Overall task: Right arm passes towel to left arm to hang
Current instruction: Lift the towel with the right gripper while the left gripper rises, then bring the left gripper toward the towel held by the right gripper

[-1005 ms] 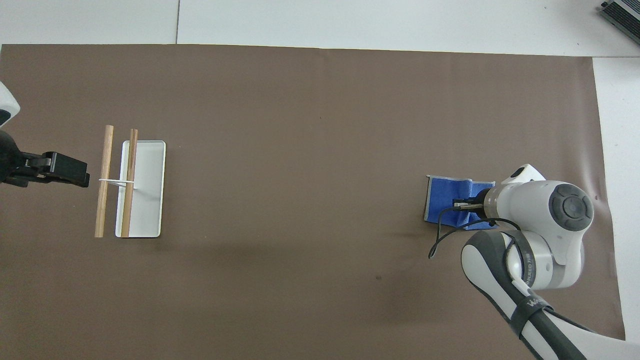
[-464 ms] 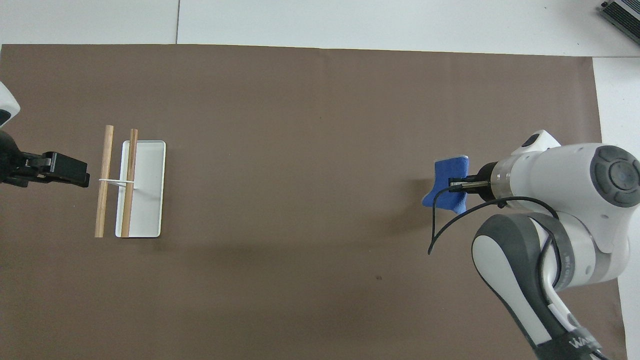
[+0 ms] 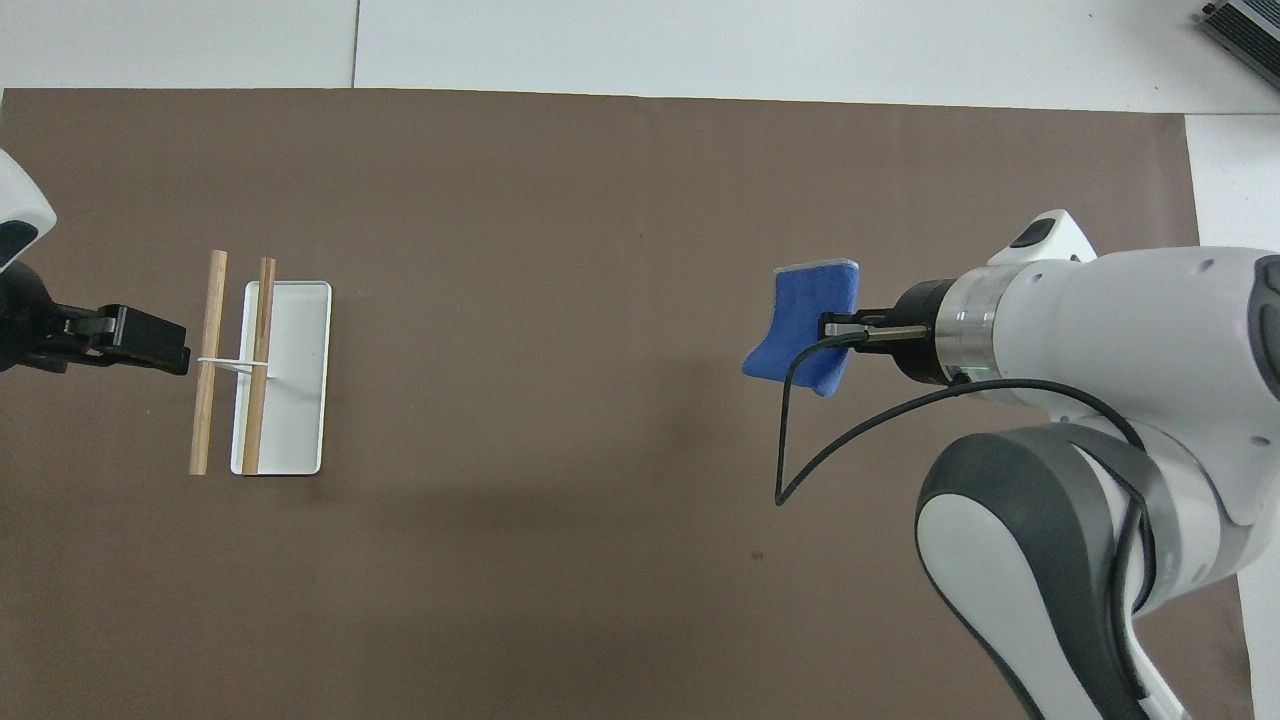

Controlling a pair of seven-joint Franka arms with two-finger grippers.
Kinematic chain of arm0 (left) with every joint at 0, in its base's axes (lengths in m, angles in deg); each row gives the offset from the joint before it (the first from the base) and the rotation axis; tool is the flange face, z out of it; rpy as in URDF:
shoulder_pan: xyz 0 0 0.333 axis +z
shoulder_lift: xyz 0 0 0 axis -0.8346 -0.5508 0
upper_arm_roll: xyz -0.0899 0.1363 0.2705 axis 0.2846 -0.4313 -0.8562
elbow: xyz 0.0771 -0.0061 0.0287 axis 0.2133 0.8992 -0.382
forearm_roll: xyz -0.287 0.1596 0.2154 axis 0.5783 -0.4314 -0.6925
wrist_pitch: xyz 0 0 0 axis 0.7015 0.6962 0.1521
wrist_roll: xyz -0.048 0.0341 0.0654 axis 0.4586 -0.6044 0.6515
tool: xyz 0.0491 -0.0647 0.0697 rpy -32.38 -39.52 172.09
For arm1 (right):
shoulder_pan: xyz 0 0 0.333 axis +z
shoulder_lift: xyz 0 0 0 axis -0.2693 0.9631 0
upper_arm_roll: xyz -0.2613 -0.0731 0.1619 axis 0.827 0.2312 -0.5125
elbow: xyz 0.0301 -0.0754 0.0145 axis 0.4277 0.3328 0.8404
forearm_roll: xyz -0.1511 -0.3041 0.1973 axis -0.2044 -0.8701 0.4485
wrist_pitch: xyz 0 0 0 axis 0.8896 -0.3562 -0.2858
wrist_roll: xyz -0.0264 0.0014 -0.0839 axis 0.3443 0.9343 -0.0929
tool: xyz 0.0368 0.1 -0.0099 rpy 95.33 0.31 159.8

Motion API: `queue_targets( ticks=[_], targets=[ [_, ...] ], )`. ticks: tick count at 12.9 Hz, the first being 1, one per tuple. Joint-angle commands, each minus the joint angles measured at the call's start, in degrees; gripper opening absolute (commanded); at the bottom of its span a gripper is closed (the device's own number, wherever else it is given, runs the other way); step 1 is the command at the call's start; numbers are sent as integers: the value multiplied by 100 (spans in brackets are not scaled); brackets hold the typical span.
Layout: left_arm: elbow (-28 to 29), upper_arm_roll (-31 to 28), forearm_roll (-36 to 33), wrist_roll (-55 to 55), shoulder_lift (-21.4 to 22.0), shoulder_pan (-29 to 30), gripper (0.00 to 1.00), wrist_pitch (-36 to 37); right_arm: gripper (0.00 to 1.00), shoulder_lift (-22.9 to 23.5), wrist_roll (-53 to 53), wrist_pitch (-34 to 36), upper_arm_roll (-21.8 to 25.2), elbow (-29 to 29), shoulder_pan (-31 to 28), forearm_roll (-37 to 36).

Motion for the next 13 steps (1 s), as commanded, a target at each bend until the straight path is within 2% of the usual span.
queue_targets(
  ticks=[1, 3, 5, 7, 9, 13],
  targets=[
    [148, 55, -42, -110, 110, -378, 100, -115, 0, 96, 62, -72, -275, -141, -39, 621],
    [227, 47, 806, -792, 136, -398, 100, -508, 0, 87, 97, -353, -487, -123, -39, 1331],
    [351, 73, 1047, -1443, 119, -459, 100, -914, 0, 69, 36, -503, -522, -97, -39, 2218],
    [648, 73, 1590, -2574, 162, -512, 100, -1545, 0, 26, -139, -609, -523, -18, -22, 3002],
    [843, 82, 1969, -3823, 224, -634, 100, -1942, 0, 25, -245, -697, -523, 87, 66, 3408],
    [1238, 82, 2375, -6204, 338, -1169, 100, -2820, 0, 113, -298, -1636, -523, 290, 610, 3936]
  ],
)
